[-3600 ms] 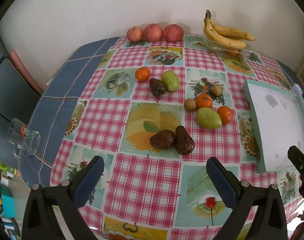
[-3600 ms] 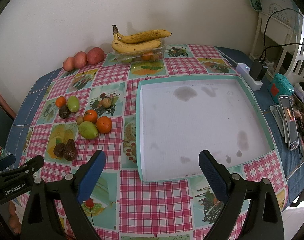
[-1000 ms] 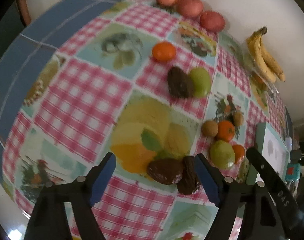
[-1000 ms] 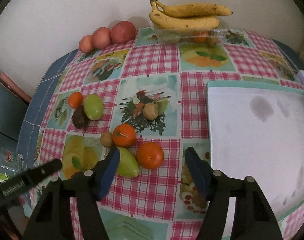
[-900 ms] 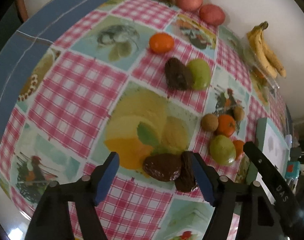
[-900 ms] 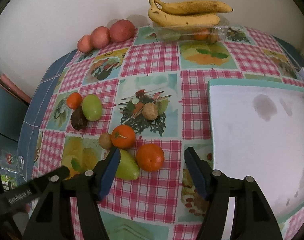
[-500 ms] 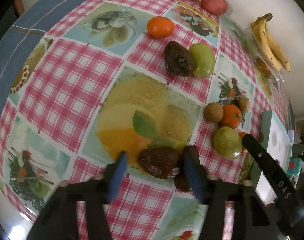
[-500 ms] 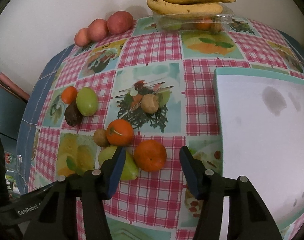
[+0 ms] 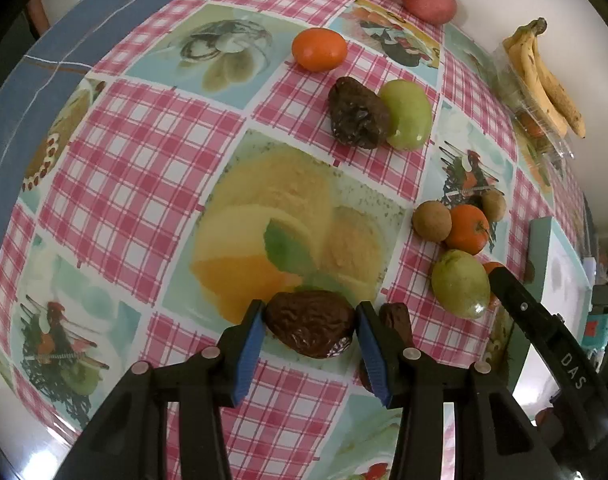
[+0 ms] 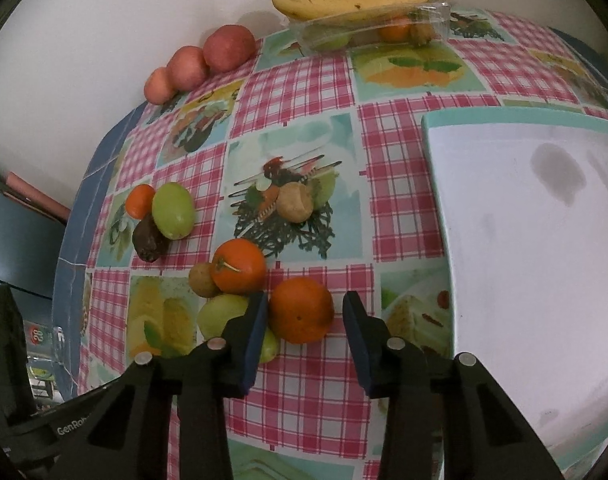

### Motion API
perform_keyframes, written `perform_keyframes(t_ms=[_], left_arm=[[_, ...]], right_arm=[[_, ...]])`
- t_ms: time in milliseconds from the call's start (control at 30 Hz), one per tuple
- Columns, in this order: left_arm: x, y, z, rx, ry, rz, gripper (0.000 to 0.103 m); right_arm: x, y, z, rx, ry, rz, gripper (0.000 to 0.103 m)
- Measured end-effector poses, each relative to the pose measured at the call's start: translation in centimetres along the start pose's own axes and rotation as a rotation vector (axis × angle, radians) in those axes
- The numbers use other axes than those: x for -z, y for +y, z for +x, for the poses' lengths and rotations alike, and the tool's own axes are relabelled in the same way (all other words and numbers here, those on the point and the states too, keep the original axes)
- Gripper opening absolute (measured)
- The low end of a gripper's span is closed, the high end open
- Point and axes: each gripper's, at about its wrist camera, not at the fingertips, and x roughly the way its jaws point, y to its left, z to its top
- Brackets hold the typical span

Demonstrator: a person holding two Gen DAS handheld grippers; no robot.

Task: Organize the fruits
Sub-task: 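Close the left tool on the dark avocado while the right tool grasps the orange, then carry the avocado in the left tool while the right tool carries the orange to the tray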

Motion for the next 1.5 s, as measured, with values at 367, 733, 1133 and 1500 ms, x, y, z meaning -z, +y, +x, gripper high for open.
perform_keyframes(t_ms=[367, 733, 1133, 1500], left_arm=[[-0.2, 0.7, -0.3, -0.003, -0.02, -0.026, 0.049], [-0.4, 1.9, -3.6, -0.021, -0.139, -0.045, 0.049], [0.9, -5.5, -5.3, 0.093, -0.194, 0.161, 0.049], [5.5, -15.8, -4.7, 0.262, -0.198, 0.491, 0.048]], right_arm=[[0.2, 0.2, 0.1, -0.006, -0.01, -0.003, 0.034], [-0.7, -0.9, -2.9, 0.043, -0.085, 0.004, 0.033], [-2.5, -7.2, -8.2, 0.188, -0.189, 0.14, 0.033], [-1.4, -19.1, -12.8, 0.323, -0.259, 0.419, 0.033]])
